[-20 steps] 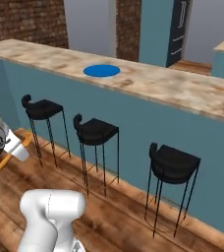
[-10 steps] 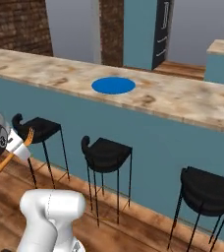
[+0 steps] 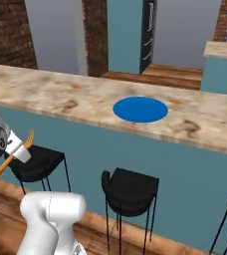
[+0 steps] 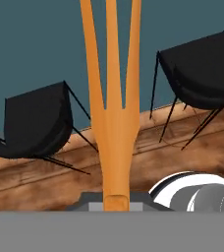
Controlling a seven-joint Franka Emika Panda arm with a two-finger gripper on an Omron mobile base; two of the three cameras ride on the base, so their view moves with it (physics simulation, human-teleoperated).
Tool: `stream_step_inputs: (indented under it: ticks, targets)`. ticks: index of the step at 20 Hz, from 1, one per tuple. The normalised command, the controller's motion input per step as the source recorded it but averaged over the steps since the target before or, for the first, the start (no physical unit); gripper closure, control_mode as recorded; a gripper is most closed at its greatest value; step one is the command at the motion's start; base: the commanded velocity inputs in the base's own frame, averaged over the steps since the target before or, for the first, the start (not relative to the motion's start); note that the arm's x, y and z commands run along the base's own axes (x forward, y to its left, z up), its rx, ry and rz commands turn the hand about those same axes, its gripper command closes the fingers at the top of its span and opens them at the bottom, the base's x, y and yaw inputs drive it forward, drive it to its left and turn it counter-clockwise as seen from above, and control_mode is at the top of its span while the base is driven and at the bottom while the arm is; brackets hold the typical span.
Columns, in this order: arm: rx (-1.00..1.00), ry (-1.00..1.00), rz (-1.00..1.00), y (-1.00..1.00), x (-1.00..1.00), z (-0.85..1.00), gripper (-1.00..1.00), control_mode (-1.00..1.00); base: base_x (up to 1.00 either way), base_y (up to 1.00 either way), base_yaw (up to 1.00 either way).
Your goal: Take the fork and place it on the left side of the plate. Then take the spoon and place it on the right side of the plate. Make sure they're directly next to the plate.
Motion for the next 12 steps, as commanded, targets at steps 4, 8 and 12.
stream_step_inputs:
  ticks: [4, 8, 12]
  targets:
    - [0.0, 0.0, 0.0, 0.0, 0.0, 0.0, 1.0, 1.0, 1.0, 1.0, -0.25]
    - [0.0, 0.0, 0.0, 0.0, 0.0, 0.0, 1.0, 1.0, 0.69, 0.84, -0.21]
    - [0.0, 0.0, 0.0, 0.0, 0.0, 0.0, 1.0, 1.0, 0.0, 0.0, 0.0]
